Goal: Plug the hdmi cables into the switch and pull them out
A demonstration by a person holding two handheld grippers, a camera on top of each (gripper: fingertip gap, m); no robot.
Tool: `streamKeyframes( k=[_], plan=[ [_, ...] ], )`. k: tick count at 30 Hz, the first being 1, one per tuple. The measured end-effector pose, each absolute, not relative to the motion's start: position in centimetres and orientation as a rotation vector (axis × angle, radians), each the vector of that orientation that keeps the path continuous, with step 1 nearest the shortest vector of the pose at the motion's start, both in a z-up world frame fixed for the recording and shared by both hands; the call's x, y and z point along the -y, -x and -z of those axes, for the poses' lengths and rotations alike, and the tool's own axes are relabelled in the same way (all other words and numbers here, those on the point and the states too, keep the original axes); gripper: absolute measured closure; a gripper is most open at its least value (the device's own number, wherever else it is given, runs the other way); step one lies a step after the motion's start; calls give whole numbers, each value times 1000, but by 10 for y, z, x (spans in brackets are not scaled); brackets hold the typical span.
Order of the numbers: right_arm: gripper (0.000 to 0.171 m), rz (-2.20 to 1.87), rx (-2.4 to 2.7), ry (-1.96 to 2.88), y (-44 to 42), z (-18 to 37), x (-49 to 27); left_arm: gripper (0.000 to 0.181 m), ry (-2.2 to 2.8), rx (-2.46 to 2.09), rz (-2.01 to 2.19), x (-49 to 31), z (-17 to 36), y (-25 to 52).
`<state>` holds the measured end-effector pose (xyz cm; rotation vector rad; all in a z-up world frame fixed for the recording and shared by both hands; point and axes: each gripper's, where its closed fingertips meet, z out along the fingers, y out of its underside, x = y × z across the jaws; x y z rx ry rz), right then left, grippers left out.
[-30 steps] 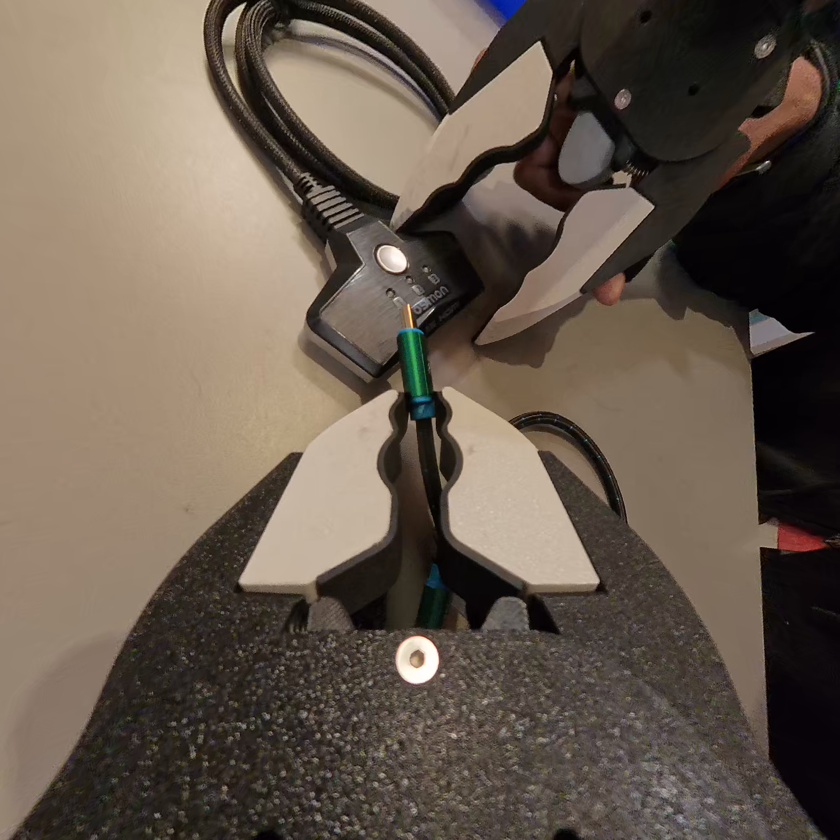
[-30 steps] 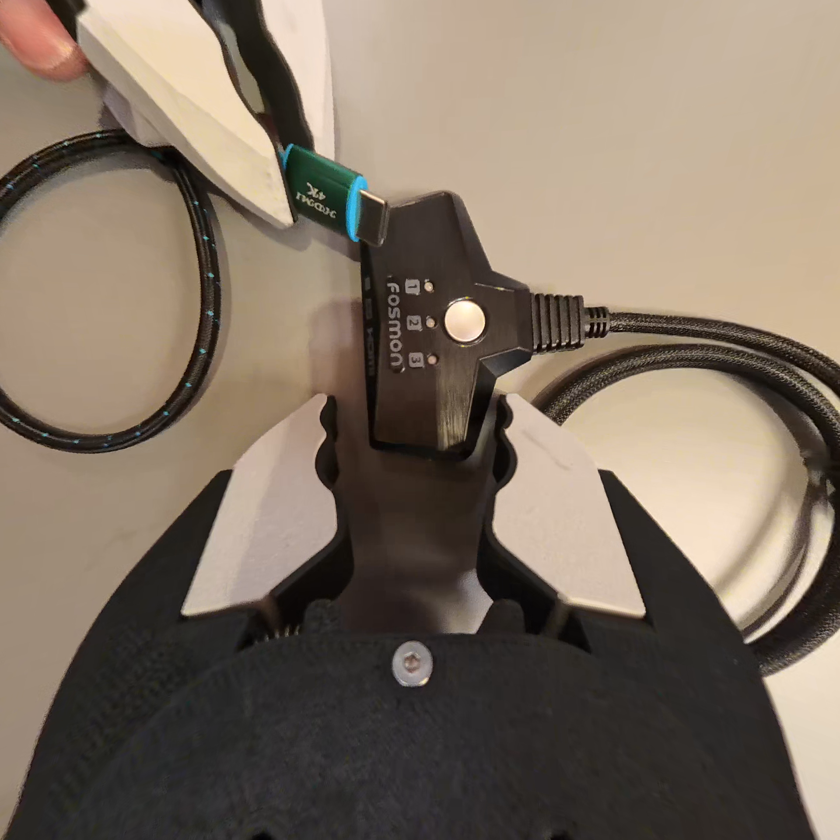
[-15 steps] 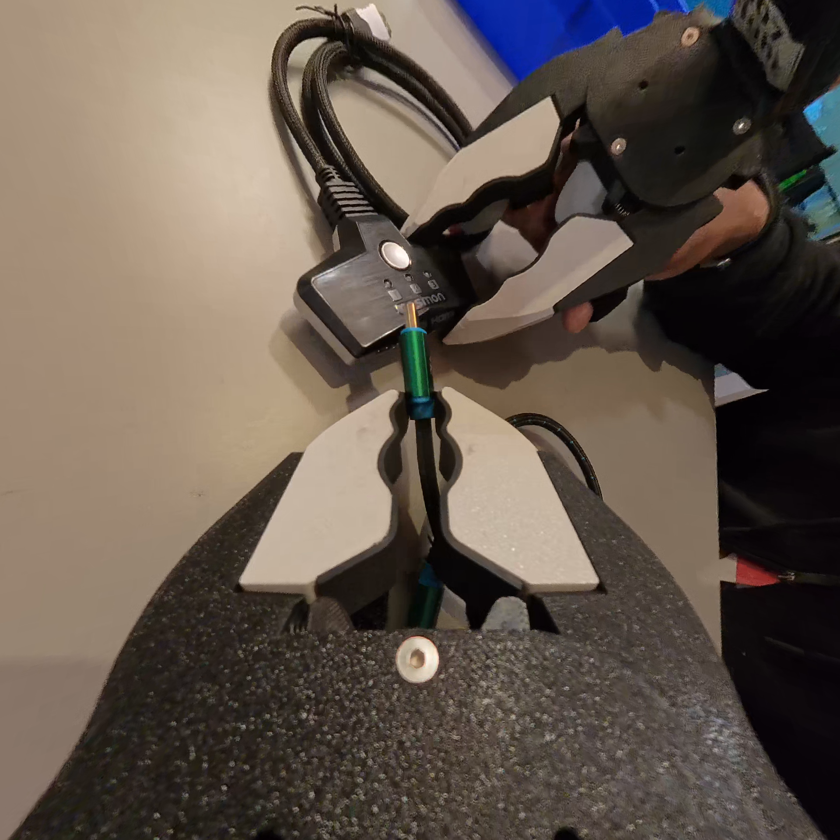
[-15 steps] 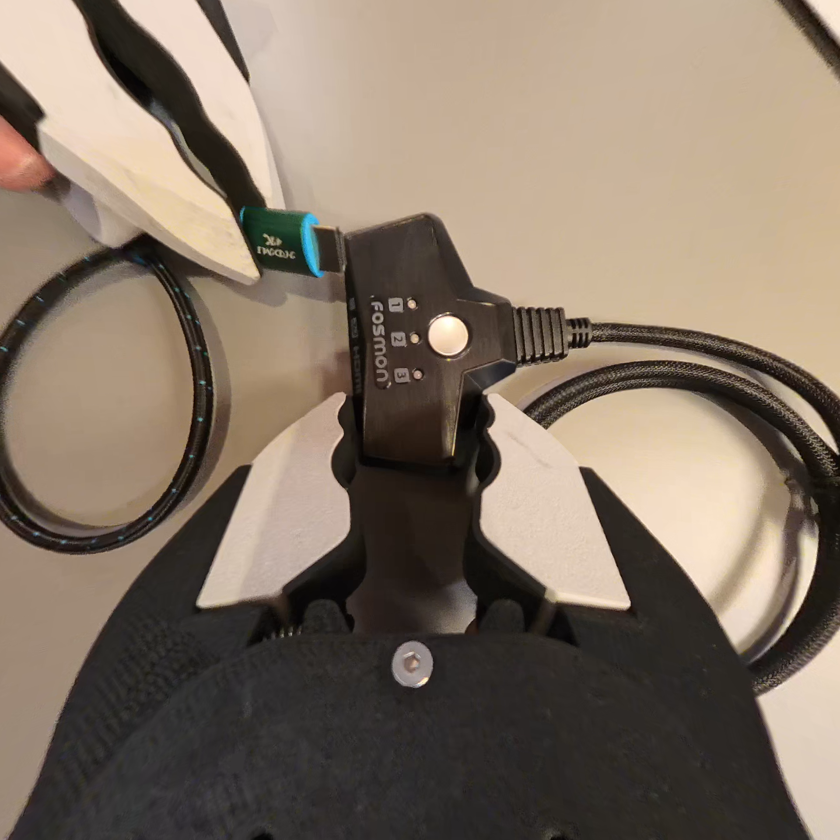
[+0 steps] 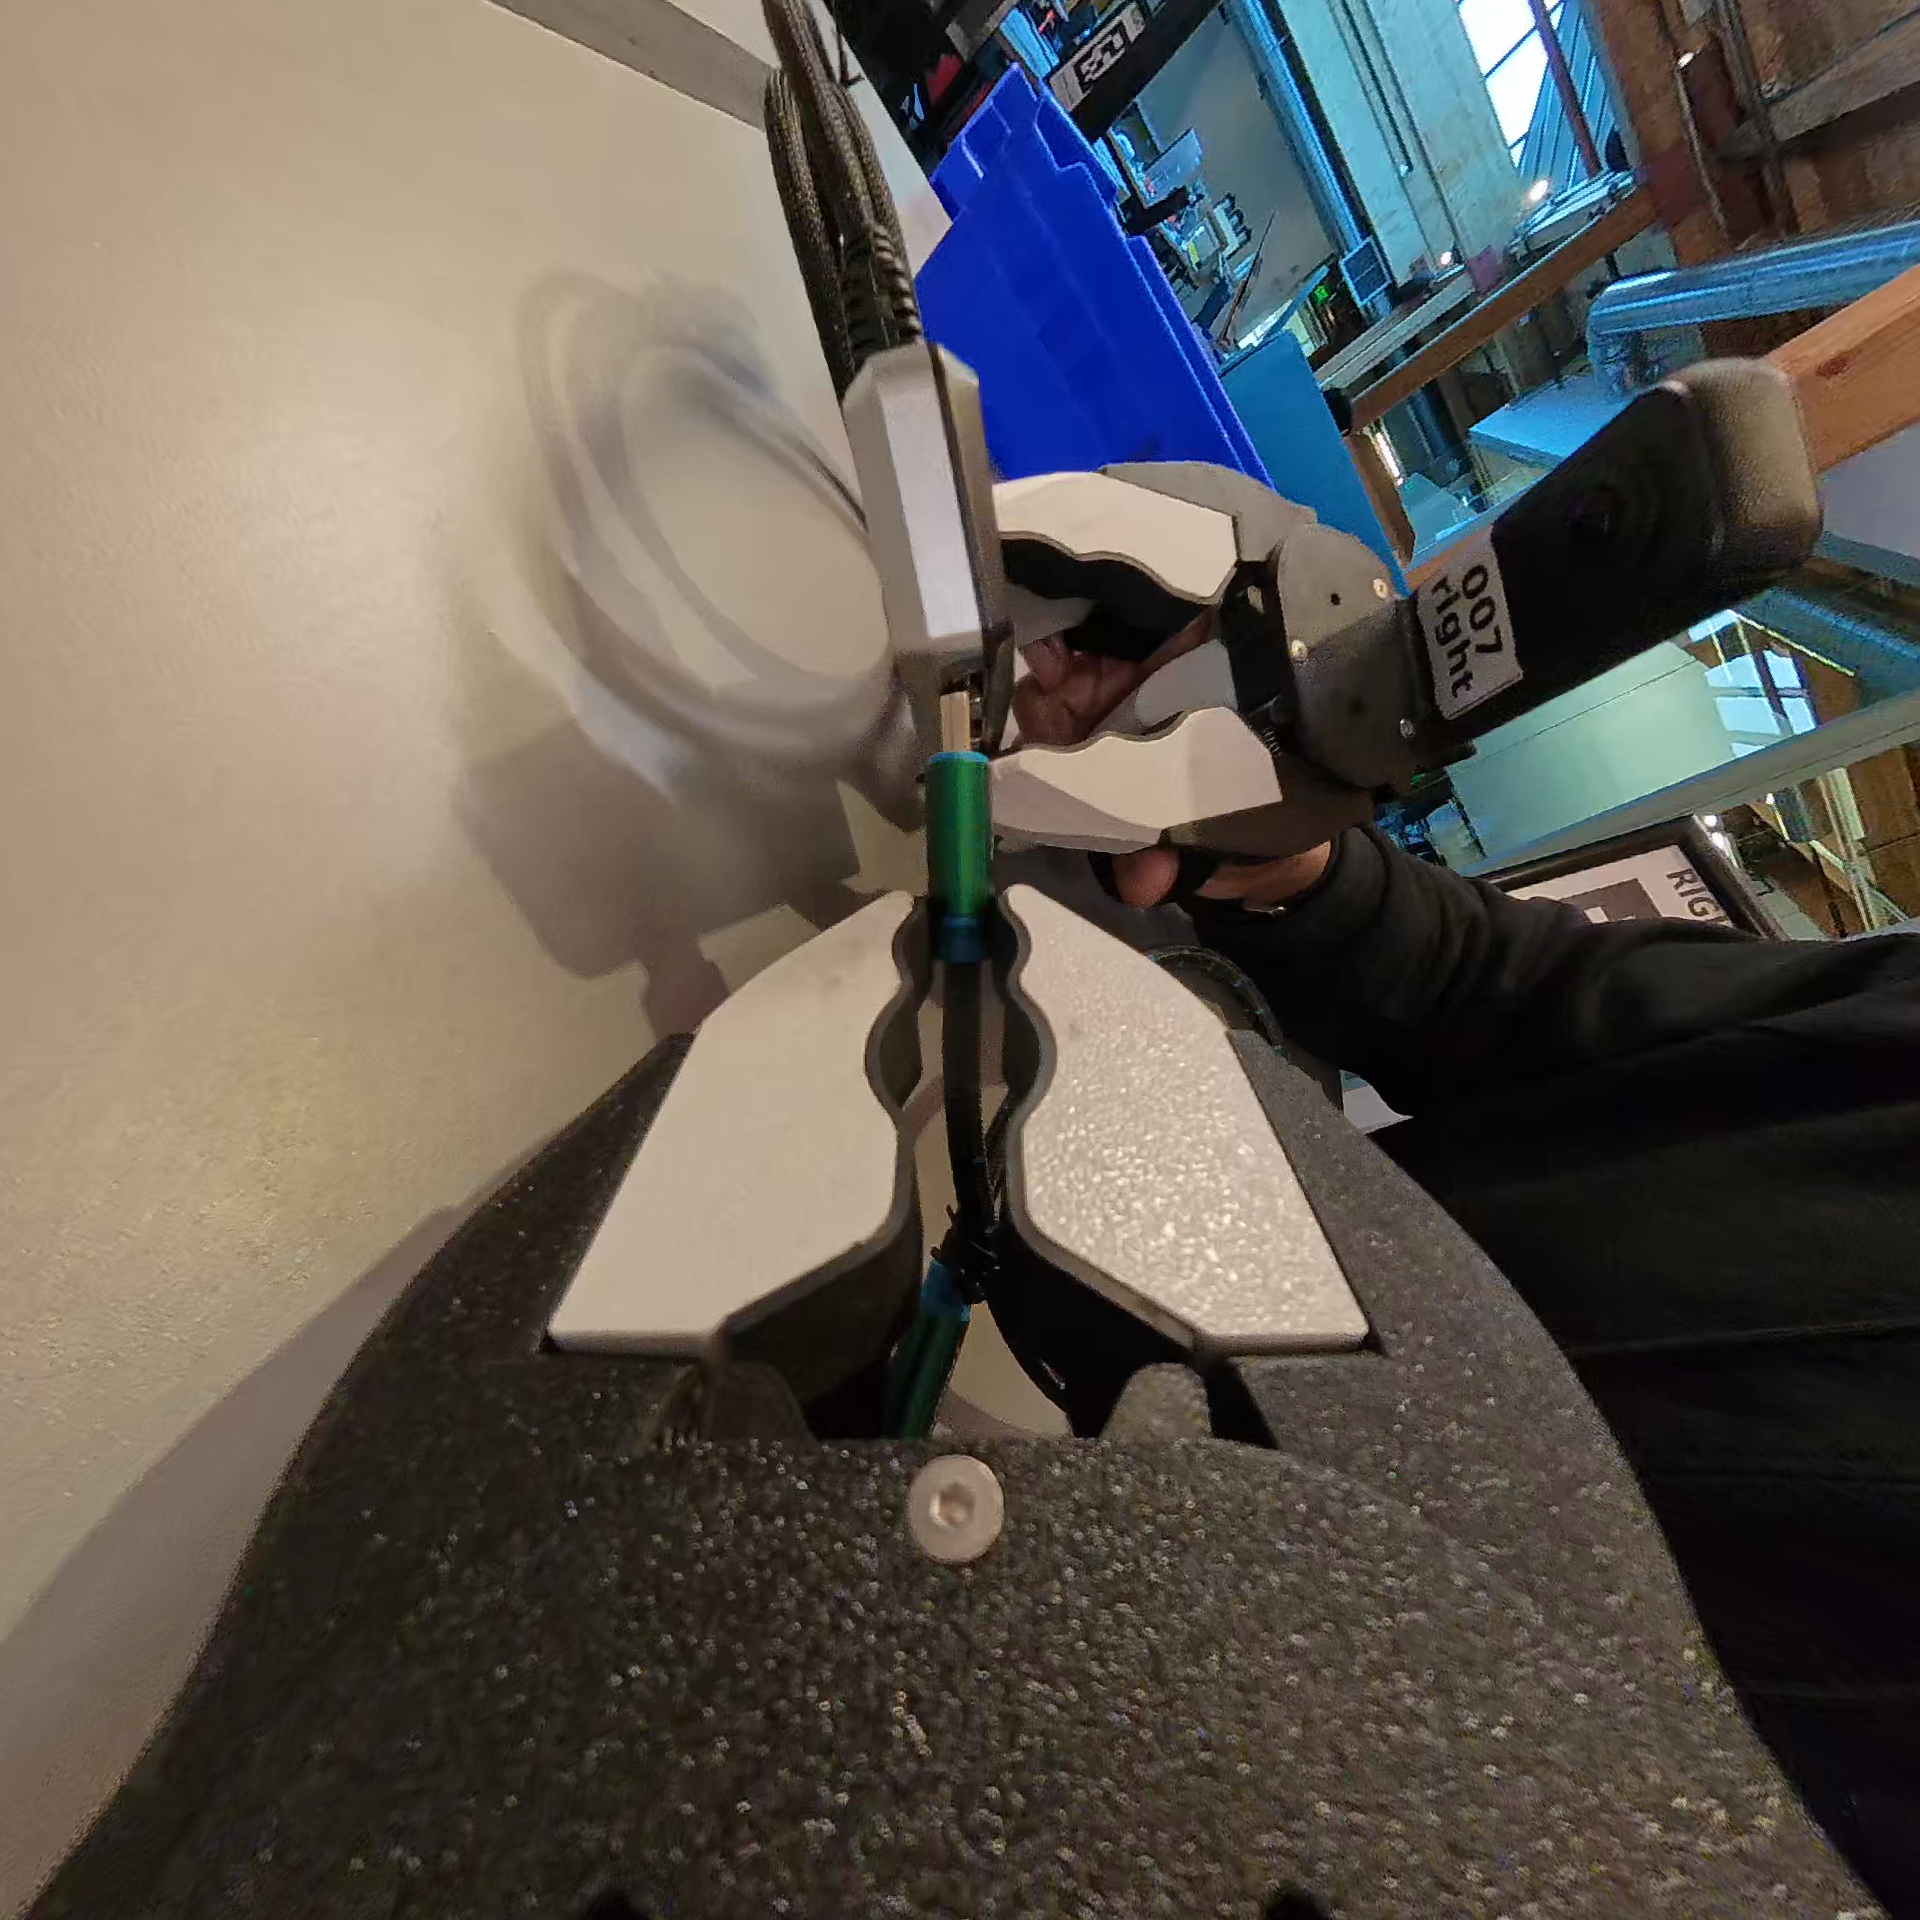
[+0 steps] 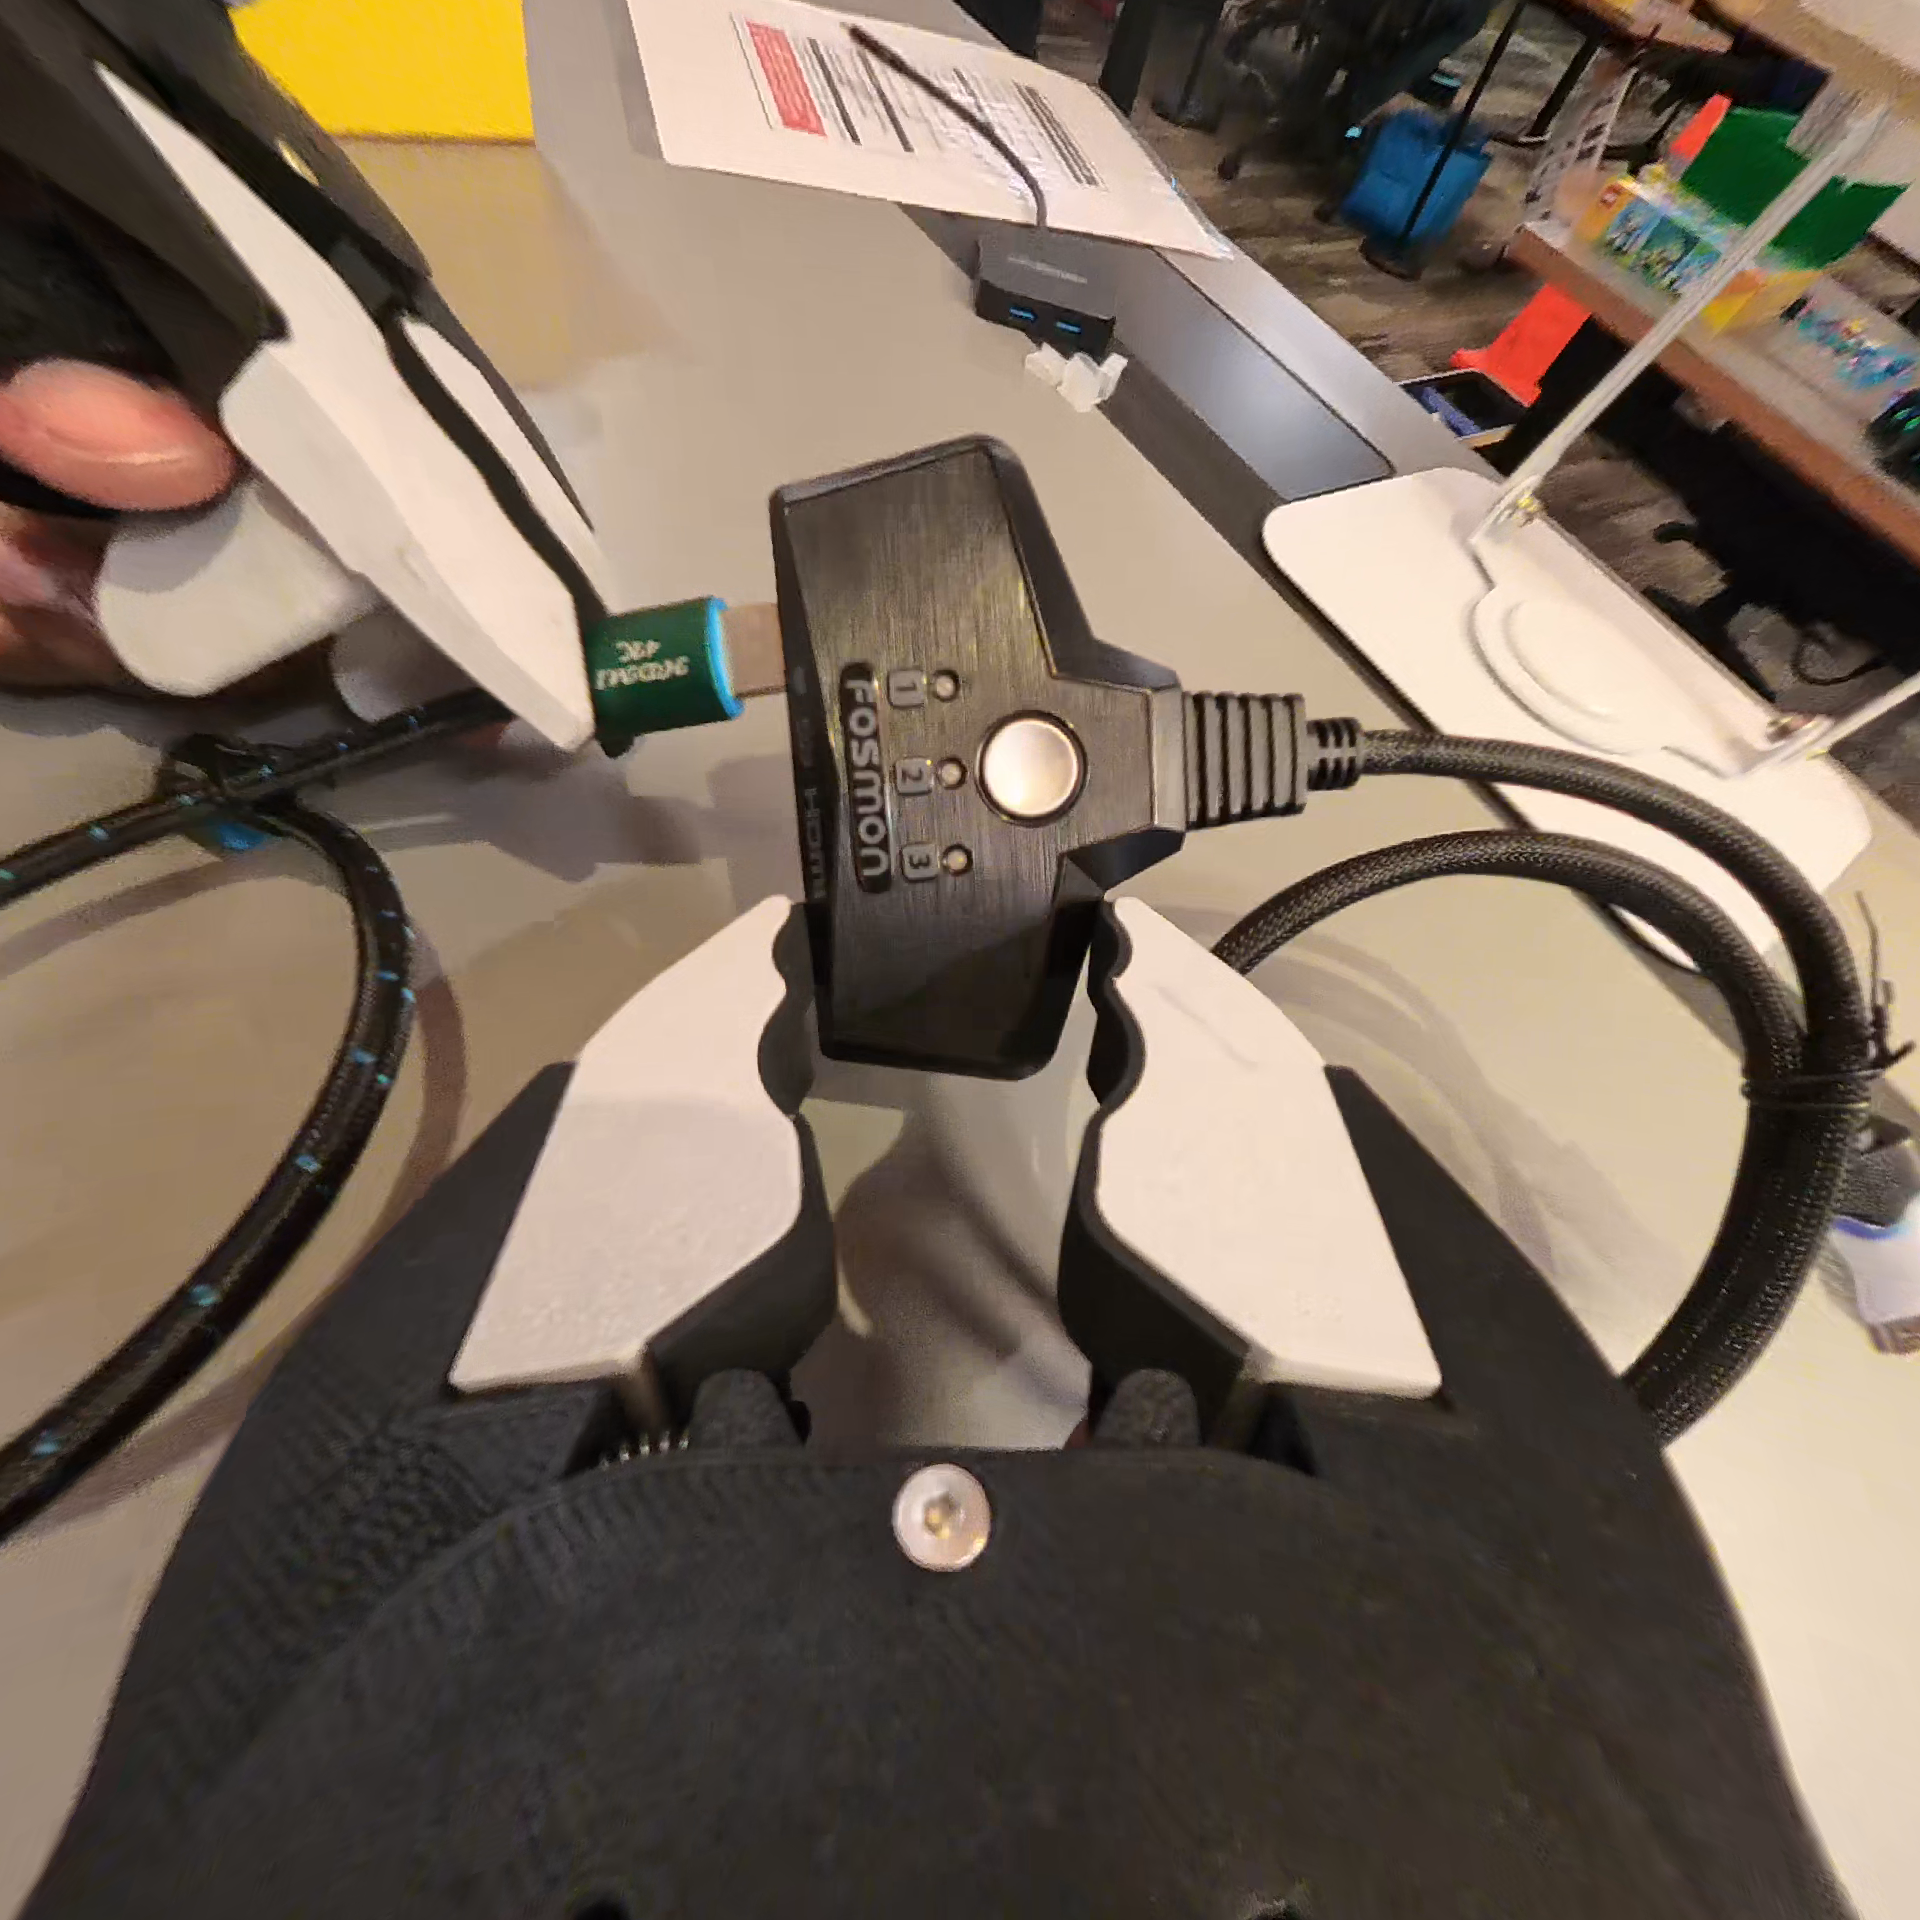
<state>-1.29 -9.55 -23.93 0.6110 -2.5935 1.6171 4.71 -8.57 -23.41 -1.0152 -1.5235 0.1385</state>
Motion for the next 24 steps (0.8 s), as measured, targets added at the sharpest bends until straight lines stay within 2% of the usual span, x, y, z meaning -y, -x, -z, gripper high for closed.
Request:
streamKeyframes(
  k=[12,24],
  plan=[
    [119,-1394,2337,-714,27,244,95,171,1063,1574,-169,81,237,-46],
    [120,-1341,2442,-563,25,249,93,171,1125,1655,-302,84,240,-41]
  ],
)
